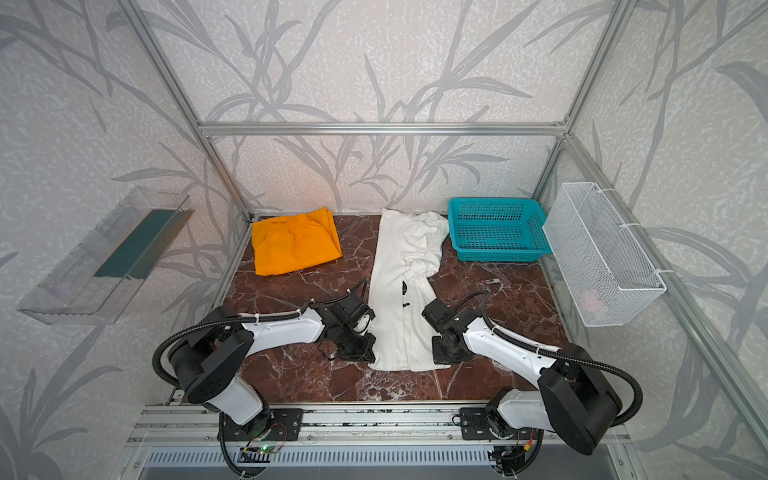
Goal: Fold and stack the mixed laundry pile
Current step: 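Hold the near hem with both grippers, lifting it slightly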
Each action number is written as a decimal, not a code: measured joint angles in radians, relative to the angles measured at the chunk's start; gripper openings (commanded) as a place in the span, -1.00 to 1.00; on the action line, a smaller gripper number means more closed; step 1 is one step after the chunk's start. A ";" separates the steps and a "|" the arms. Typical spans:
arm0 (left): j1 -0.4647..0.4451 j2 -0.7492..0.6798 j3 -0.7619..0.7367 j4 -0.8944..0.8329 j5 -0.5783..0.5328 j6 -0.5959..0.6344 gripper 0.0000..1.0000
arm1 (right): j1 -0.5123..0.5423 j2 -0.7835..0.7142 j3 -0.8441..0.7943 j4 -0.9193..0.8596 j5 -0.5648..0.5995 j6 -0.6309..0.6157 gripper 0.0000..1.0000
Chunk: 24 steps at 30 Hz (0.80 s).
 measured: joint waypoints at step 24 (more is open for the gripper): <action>-0.015 -0.004 -0.023 0.053 0.024 -0.008 -1.00 | -0.004 -0.079 -0.086 0.065 -0.070 0.002 0.20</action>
